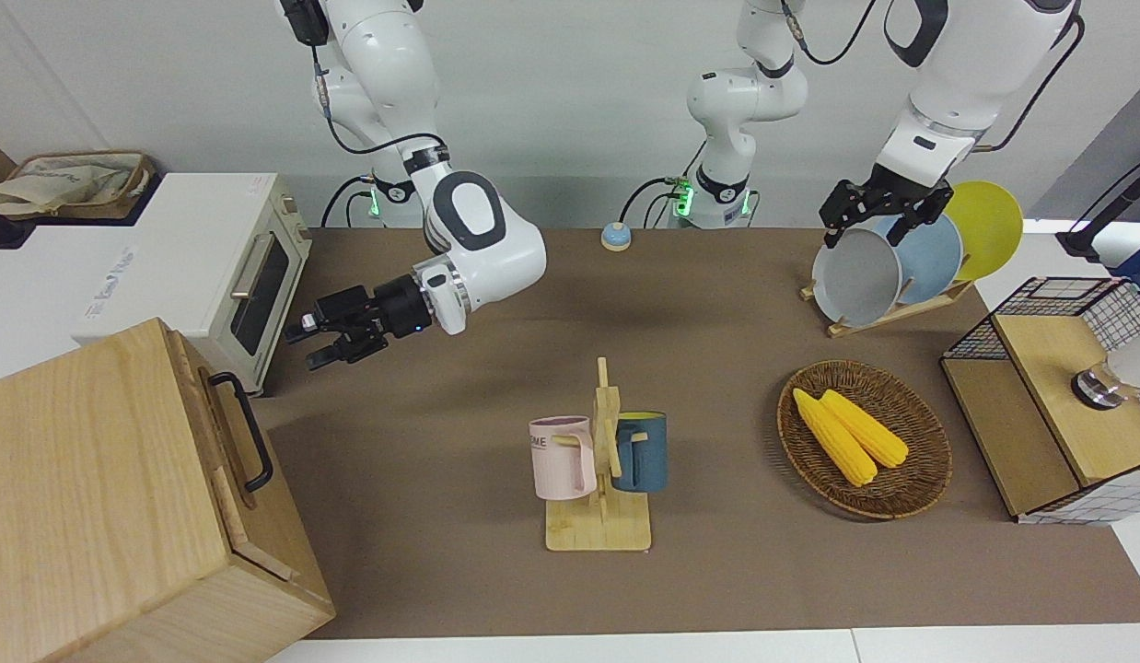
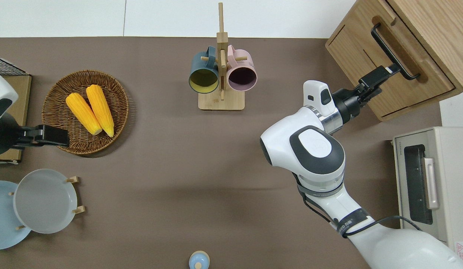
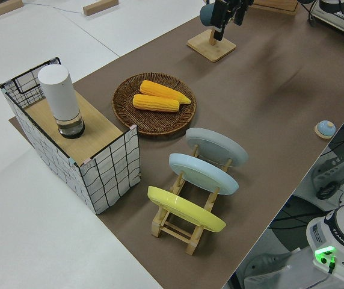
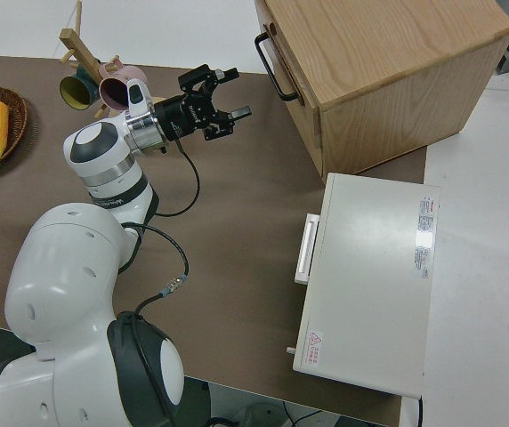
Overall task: Slide drawer open with right arm
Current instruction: 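Hook the right gripper onto the black drawer handle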
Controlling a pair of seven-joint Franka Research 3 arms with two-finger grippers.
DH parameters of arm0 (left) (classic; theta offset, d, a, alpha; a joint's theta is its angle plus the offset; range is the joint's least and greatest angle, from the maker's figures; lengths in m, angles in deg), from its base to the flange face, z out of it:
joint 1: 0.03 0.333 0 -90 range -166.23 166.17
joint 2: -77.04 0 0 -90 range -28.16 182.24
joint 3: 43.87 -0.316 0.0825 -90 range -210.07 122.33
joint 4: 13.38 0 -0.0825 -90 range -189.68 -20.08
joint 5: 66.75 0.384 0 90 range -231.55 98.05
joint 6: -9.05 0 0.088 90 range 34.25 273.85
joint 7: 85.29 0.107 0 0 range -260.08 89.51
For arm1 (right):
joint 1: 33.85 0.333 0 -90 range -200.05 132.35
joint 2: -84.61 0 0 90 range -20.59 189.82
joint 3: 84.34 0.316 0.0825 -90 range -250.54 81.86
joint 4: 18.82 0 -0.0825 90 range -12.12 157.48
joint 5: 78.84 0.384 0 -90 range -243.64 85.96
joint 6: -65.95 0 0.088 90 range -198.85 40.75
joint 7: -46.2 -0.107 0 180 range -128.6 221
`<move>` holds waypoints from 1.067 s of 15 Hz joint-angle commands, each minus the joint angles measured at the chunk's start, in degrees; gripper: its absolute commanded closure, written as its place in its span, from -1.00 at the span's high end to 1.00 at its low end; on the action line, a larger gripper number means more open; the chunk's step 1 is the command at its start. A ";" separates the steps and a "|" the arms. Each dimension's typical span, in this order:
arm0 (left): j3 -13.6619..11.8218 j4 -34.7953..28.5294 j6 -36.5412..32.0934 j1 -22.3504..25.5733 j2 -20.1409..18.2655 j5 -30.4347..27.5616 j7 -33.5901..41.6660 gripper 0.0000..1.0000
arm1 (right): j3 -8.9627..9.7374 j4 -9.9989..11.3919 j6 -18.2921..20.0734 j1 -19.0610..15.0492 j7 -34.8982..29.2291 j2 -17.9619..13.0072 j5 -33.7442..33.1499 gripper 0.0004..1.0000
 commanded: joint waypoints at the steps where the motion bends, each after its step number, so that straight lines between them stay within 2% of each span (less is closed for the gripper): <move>1: -0.20 0.04 -0.27 -0.28 -0.42 0.74 0.40 0.99 | -3.70 -0.50 -6.24 -1.28 -1.07 1.02 -3.87 0.95; 4: -0.20 0.04 -0.27 -0.27 -0.42 0.74 0.40 1.00 | -4.84 -1.29 -9.14 -1.89 -2.57 1.81 -4.13 0.94; 9: -0.20 0.04 -0.27 -0.27 -0.51 0.74 0.31 1.00 | -5.20 -2.35 -9.50 -1.89 -5.02 2.34 -4.83 0.84; 12: -0.20 0.04 -0.27 -0.27 -0.42 0.74 0.40 1.00 | -5.29 -5.33 -8.89 -1.89 -6.61 3.75 -4.84 0.85; 15: -0.12 0.04 -0.27 -0.27 -0.51 0.74 0.40 1.00 | -5.37 -6.12 -9.15 -1.98 -9.68 4.27 -4.49 0.84; 16: -0.12 0.04 -0.27 -0.27 -0.42 0.74 0.31 0.99 | -5.38 -7.00 -9.15 -1.98 -10.74 4.71 -3.36 0.84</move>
